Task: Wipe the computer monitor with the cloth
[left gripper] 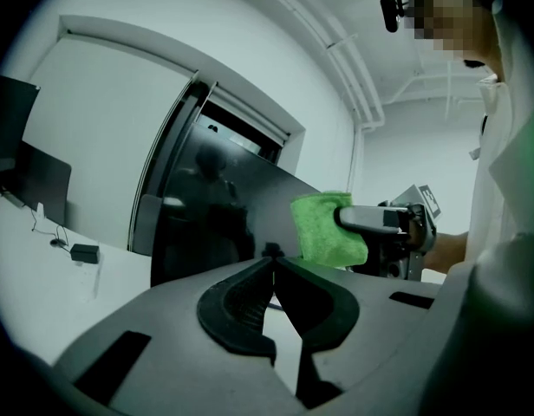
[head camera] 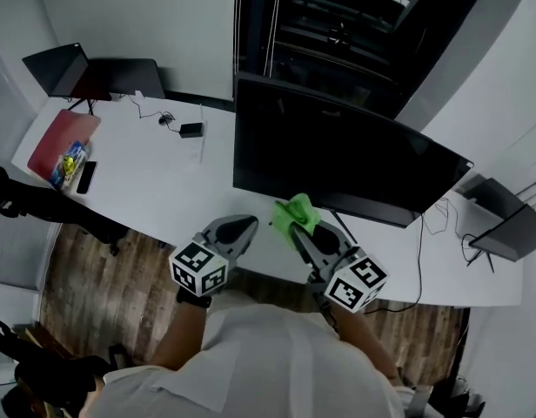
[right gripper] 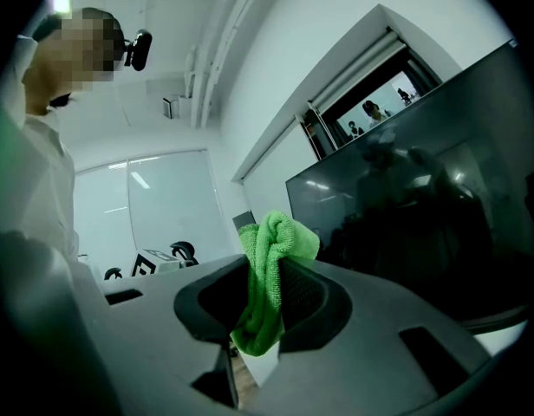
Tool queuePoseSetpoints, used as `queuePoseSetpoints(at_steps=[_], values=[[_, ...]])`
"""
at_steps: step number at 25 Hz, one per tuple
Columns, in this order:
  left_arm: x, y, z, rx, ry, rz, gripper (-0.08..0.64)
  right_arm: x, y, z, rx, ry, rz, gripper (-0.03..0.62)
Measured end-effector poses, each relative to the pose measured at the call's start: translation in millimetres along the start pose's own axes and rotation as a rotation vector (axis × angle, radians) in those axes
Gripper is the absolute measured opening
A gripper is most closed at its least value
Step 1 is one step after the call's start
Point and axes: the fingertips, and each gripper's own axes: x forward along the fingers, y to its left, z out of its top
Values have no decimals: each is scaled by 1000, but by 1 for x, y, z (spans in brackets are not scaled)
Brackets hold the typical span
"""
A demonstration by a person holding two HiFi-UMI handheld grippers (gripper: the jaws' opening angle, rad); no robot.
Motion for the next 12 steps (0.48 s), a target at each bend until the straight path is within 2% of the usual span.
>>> queuePoseSetpoints(at_steps=[5, 12], values=[[-23, 52, 18, 14, -20, 8, 21, 55, 12, 12, -69, 6, 4, 72], [-78, 152, 59, 36, -57, 6, 21, 174, 42, 48, -173, -64, -17, 72]])
